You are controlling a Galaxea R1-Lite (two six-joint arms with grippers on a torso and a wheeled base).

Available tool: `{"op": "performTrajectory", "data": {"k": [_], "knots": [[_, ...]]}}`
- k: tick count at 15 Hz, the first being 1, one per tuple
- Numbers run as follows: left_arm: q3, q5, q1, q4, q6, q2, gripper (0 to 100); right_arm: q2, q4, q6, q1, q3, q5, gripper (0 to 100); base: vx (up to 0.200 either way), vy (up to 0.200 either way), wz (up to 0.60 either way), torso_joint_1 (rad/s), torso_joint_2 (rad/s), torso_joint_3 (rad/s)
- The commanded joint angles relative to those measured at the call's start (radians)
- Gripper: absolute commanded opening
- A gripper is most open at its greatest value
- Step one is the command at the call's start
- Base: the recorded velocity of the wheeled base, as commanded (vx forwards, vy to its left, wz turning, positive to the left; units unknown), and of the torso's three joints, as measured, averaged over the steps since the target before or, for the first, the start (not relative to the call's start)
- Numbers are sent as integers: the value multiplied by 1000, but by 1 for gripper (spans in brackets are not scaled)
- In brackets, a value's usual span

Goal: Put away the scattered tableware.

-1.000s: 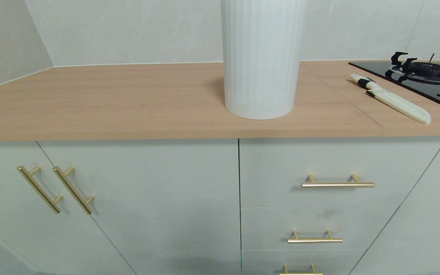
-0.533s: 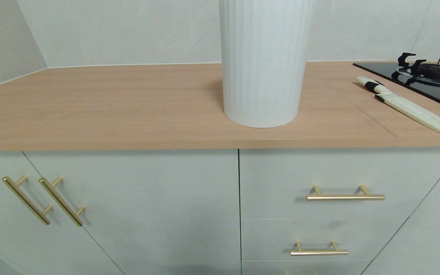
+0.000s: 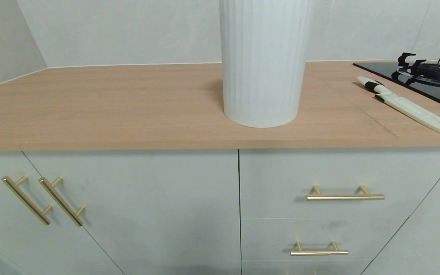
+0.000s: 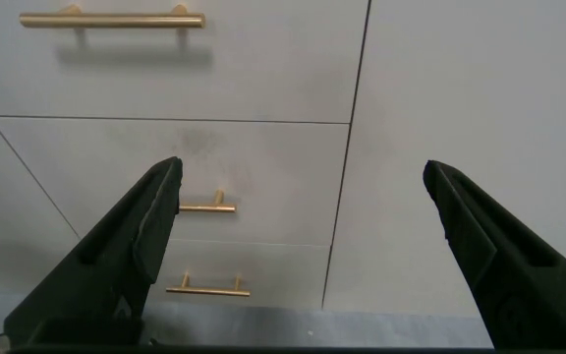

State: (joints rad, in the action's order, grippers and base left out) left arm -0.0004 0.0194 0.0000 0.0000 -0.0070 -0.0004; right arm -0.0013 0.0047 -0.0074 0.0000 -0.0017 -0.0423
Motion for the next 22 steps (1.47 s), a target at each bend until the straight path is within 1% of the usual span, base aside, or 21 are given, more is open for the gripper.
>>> {"op": "performTrajectory", "data": {"k": [1,5,9,22], "knots": [[0,1,0,0,-1,0,100,1,0,0,0,0,-1,100,0,0,0,0,0,0],[0,1,0,0,-1,0,100,1,0,0,0,0,-1,100,0,0,0,8,-29,-24],[0,1,0,0,1,0,100,1,0,0,0,0,-1,100,0,0,0,76,-256,-262],[0,1,0,0,-1,0,100,1,0,0,0,0,1,100,0,0,0,189,-495,-286]]}}
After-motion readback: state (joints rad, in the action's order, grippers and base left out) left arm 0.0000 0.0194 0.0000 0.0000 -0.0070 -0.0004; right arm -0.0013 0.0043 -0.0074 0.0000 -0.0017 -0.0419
